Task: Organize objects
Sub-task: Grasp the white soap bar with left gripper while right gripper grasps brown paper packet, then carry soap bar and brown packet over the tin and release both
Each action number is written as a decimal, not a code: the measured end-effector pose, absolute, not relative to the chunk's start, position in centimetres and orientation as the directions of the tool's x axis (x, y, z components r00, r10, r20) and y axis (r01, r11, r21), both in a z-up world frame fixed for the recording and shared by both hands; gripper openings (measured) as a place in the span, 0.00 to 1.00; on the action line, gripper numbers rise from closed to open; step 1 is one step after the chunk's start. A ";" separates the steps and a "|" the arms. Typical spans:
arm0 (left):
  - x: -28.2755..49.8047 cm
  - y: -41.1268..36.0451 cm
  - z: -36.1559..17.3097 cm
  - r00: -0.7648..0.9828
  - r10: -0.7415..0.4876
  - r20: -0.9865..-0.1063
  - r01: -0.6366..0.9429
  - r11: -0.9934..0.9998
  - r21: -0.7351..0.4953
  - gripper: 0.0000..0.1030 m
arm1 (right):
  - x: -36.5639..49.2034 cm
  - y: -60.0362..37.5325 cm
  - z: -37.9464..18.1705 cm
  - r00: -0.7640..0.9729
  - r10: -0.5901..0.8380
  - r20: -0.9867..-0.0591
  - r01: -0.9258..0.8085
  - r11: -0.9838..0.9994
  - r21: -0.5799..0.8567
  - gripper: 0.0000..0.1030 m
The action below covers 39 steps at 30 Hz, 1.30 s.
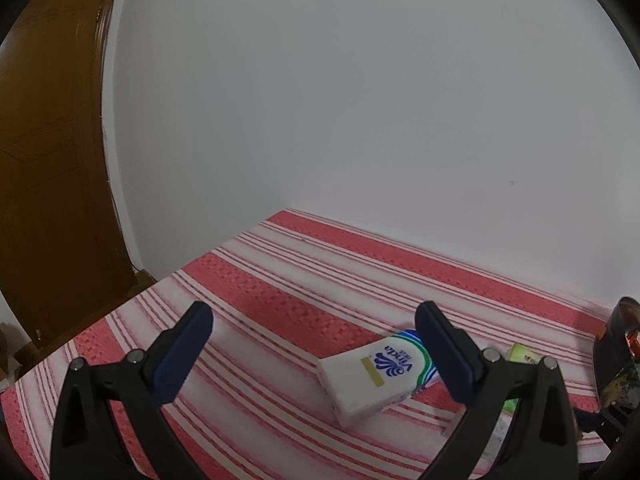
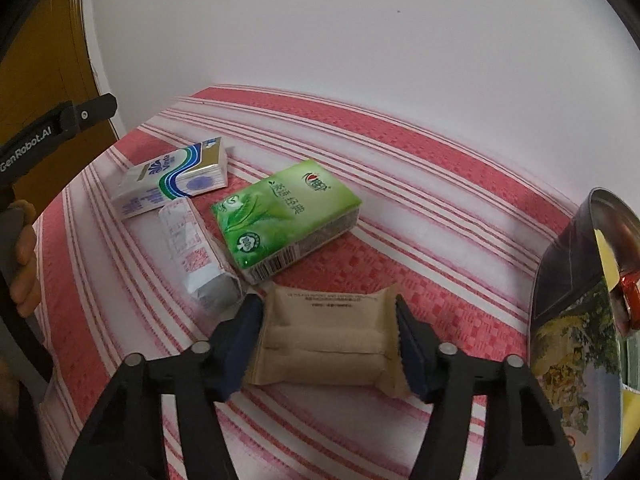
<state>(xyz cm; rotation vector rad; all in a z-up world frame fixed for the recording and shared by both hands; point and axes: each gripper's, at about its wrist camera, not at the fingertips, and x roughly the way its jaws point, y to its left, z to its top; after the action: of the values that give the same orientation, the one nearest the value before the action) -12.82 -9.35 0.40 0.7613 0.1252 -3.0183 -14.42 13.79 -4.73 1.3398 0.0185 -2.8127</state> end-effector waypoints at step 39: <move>-13.0 0.3 -5.0 -0.536 0.348 -0.769 -0.503 -0.863 -0.041 0.66 | -4.9 17.1 -0.3 -0.846 0.034 -0.532 -0.060 -0.998 0.031 0.51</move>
<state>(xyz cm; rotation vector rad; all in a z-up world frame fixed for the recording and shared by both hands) -13.01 0.26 -5.02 1.5559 -0.3489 -3.2667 -4.89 17.13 -0.33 0.8822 -0.0747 -3.0650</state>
